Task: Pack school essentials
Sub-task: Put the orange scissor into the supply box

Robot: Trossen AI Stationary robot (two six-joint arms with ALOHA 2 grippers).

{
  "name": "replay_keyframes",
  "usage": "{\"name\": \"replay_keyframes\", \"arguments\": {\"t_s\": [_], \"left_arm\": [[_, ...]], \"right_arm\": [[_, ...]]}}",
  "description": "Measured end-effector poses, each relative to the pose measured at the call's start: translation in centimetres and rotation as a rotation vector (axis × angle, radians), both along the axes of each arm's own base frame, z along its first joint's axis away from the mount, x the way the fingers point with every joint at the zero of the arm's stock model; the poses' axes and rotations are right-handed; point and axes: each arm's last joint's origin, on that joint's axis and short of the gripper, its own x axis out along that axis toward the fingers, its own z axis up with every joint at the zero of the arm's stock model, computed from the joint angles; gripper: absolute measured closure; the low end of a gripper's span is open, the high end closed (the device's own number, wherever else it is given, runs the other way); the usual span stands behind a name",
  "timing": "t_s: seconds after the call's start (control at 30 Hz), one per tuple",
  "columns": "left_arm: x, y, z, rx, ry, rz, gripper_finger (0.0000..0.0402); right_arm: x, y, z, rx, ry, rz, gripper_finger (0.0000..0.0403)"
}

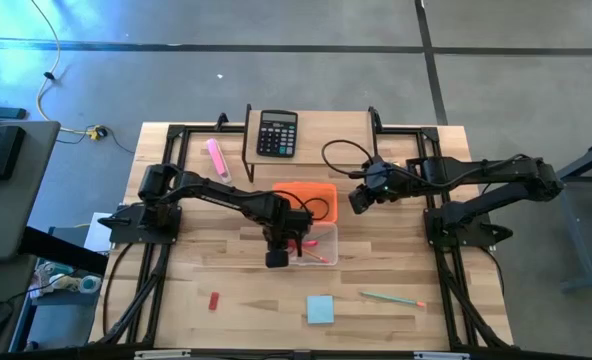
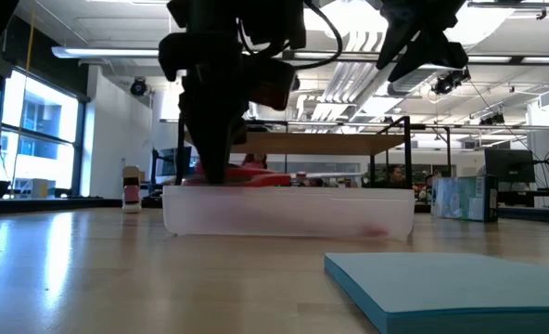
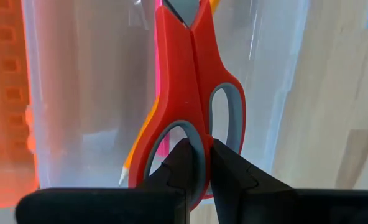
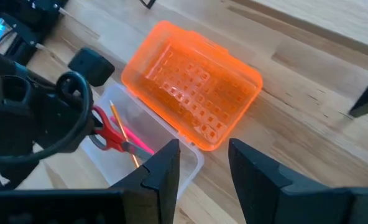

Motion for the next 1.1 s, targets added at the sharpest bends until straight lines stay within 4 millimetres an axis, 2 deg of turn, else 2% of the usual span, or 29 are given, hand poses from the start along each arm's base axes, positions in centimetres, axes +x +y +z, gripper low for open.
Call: {"name": "replay_keyframes", "arguments": {"t_s": [0.5,0.83,1.1], "left_arm": [[0.4,0.0,-0.6,-0.018,-0.007,-0.002,0.0345],[0.5,0.0,-0.6,-0.014,-0.024,-0.024,0.0279],[0.4,0.3,-0.5,-0.051,-0.018,-0.005,0.0248]], "right_arm": [[-0.1,0.0,-0.1,0.008,0.007,-0.011,0.0274],[-0.2,0.1,-0.2,0.043,0.023,0.018,0.0274],[-0.4,2.2,-0.3,0.086,0.051,0.135,0.0274]]}}
